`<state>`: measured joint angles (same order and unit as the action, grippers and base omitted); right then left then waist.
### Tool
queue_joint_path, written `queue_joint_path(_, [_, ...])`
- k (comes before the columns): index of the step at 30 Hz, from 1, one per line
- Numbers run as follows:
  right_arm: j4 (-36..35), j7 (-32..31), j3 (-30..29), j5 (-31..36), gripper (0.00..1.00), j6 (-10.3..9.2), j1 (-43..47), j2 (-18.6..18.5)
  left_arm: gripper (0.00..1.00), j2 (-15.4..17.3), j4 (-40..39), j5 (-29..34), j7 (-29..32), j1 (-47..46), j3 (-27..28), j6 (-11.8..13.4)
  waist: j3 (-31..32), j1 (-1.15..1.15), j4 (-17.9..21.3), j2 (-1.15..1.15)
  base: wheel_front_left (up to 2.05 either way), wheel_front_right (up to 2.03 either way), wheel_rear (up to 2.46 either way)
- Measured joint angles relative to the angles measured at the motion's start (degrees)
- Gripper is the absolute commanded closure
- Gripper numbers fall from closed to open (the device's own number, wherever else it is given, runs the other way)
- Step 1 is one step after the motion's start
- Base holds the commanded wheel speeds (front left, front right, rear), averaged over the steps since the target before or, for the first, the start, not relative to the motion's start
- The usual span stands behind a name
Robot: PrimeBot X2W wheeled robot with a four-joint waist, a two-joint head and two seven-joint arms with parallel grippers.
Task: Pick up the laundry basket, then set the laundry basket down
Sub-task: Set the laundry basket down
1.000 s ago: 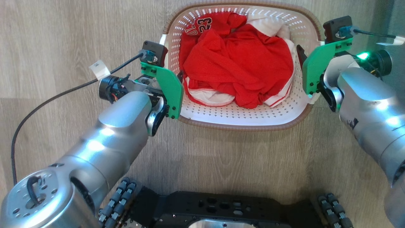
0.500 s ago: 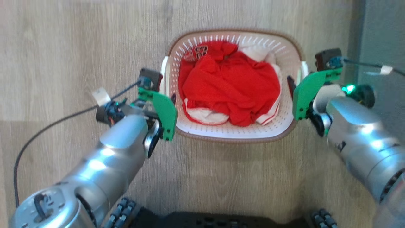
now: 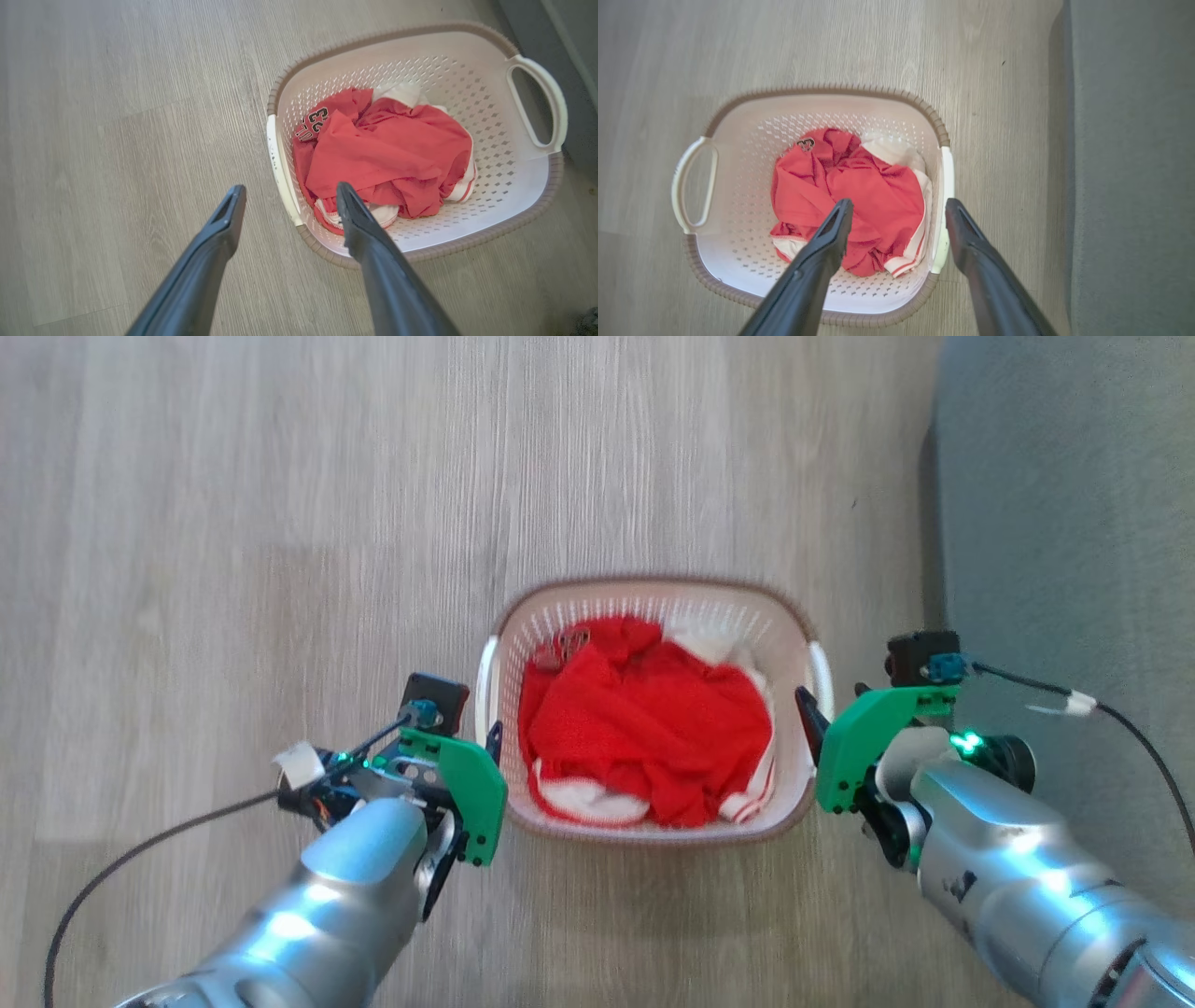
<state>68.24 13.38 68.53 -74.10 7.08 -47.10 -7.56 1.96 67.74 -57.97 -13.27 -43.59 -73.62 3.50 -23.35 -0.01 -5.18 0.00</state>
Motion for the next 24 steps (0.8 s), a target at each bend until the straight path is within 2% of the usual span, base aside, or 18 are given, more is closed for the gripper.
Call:
queue_joint_path(3, [-0.8,0.7,-2.4,-0.4,0.0,0.0,1.2,-0.3,0.0,0.0,-0.3,0.0,-0.8,0.8,0.6,0.0,4.0,0.0,0.3,0.0,0.0,0.0,0.0])
queue_joint_path(5, [-2.8,0.7,-6.0,0.8,0.0,0.0,1.5,-1.4,0.0,0.1,-1.7,0.5,-1.0,1.2,2.7,0.6,6.6,0.0,0.4,0.0,0.0,0.0,0.0])
queue_joint_path(10, [-11.1,0.9,-20.7,10.0,0.0,0.0,2.7,-5.2,0.0,3.0,-13.9,7.6,-1.0,3.0,14.4,5.2,12.4,0.0,0.5,0.0,0.0,0.0,0.0])
queue_joint_path(13, [-18.0,0.9,-31.1,17.7,0.0,0.0,7.0,-5.9,0.0,5.5,-21.7,14.1,-1.0,8.1,21.7,7.5,15.3,0.0,0.6,0.0,0.0,0.0,0.0])
queue_joint_path(20, [-36.1,0.9,-50.2,35.8,0.0,0.0,21.0,-4.5,0.0,6.1,-40.6,28.2,-1.0,21.2,39.5,8.1,19.1,0.0,0.7,0.0,0.0,0.0,0.0])
queue_joint_path(24, [-47.3,1.0,-57.0,44.1,0.0,0.0,25.4,-1.2,0.0,4.1,-50.3,35.1,-1.2,25.2,47.8,6.4,19.7,0.0,0.7,0.0,0.0,0.0,0.0])
